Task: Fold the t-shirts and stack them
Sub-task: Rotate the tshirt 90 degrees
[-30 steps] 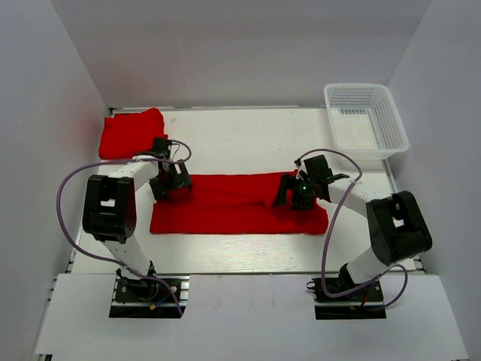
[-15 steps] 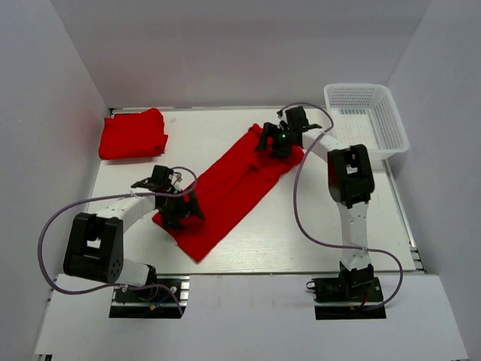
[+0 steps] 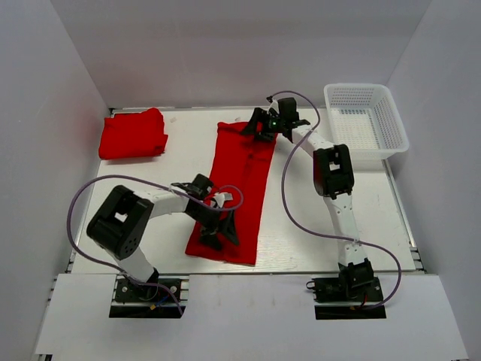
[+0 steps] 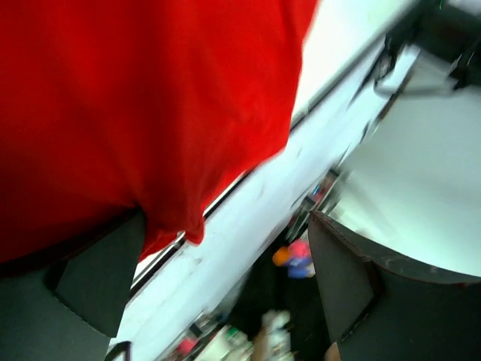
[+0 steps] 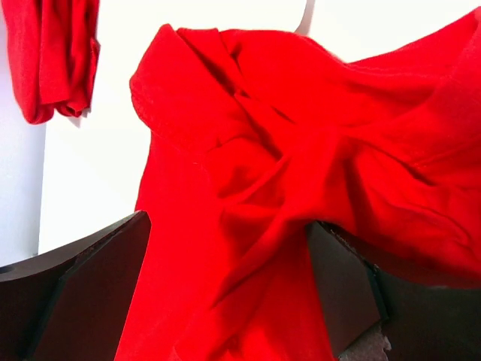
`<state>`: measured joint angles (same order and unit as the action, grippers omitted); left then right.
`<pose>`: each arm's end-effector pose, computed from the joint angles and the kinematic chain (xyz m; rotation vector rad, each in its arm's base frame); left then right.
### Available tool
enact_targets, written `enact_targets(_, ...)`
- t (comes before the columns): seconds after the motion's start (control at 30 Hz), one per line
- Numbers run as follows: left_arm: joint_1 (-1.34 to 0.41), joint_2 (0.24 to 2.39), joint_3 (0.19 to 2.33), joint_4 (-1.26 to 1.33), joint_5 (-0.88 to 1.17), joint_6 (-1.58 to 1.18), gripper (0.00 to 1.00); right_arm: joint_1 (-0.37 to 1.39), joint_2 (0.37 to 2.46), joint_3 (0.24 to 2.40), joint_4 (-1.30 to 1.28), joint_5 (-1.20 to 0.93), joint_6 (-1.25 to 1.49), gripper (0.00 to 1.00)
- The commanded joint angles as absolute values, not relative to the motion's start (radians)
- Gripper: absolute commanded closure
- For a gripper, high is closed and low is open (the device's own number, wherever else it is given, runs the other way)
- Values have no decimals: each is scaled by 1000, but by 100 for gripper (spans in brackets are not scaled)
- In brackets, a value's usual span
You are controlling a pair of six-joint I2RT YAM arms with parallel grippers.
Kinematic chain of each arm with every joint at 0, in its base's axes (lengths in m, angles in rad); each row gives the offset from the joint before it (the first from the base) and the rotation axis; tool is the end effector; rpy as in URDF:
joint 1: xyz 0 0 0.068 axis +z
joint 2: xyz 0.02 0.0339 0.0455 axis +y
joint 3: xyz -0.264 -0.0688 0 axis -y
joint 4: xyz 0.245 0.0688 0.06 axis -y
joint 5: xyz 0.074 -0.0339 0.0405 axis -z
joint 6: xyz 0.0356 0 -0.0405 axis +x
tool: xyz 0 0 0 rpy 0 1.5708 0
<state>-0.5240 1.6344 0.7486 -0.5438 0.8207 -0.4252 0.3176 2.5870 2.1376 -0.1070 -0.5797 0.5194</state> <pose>0.2052 -0.1487 0.1279 -0.2136 -2.6590 1.1179 0.5442 0.1994 0.1453 -0.1410 2.2231 1.0951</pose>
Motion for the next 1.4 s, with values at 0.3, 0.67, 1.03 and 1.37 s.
enact_targets(0.3,-703,1686,1179,-710,879,-143,0,311,2404,2161,-385,-440,195,10)
enact_targets(0.67,-600,1497,1393,-908,45,-412,0,373,2151,2023,-669,-94,103,10)
enact_targets(1.03,-249,1485,1226,-761,-125,-502,0,532,2332,2177,-634,153,296,10)
enact_targets(1.37,-118,1396,1030,-750,-32,-511,0,577,2511,2171,-623,247,360,10)
